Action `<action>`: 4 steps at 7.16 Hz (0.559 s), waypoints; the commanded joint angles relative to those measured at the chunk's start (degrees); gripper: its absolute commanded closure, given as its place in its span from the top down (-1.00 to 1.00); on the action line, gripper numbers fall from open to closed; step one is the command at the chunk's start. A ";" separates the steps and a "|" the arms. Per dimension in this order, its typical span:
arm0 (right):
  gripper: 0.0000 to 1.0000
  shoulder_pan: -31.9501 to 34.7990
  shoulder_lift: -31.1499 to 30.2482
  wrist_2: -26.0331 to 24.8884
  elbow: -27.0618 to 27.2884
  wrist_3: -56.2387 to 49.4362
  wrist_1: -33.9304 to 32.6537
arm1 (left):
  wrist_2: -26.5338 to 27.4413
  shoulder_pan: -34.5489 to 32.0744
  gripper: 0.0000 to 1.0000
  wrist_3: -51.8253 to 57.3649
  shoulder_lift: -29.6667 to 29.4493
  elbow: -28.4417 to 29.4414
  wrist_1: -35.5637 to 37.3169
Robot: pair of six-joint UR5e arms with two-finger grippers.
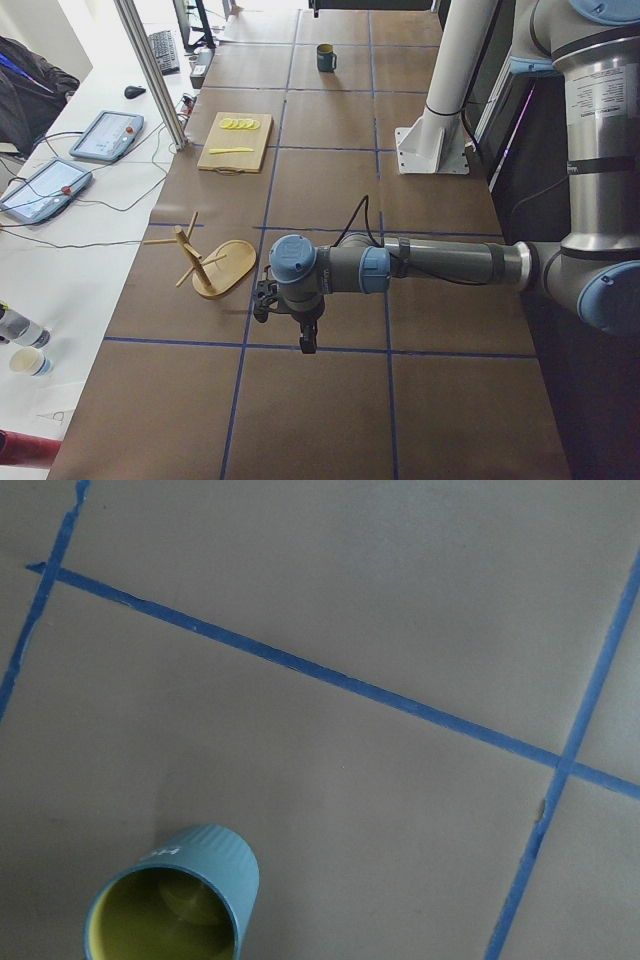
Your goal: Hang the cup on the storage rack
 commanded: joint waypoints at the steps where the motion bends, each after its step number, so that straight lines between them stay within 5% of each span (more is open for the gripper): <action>1: 1.00 -5.23 -0.07 -0.21 0.02 9.54 6.57 | -0.07 0.00 1.00 -0.09 0.00 0.01 -0.01; 4: 1.00 -11.50 -7.35 -3.90 -0.50 18.41 23.12 | -0.07 0.00 1.00 -0.09 0.00 0.01 -0.09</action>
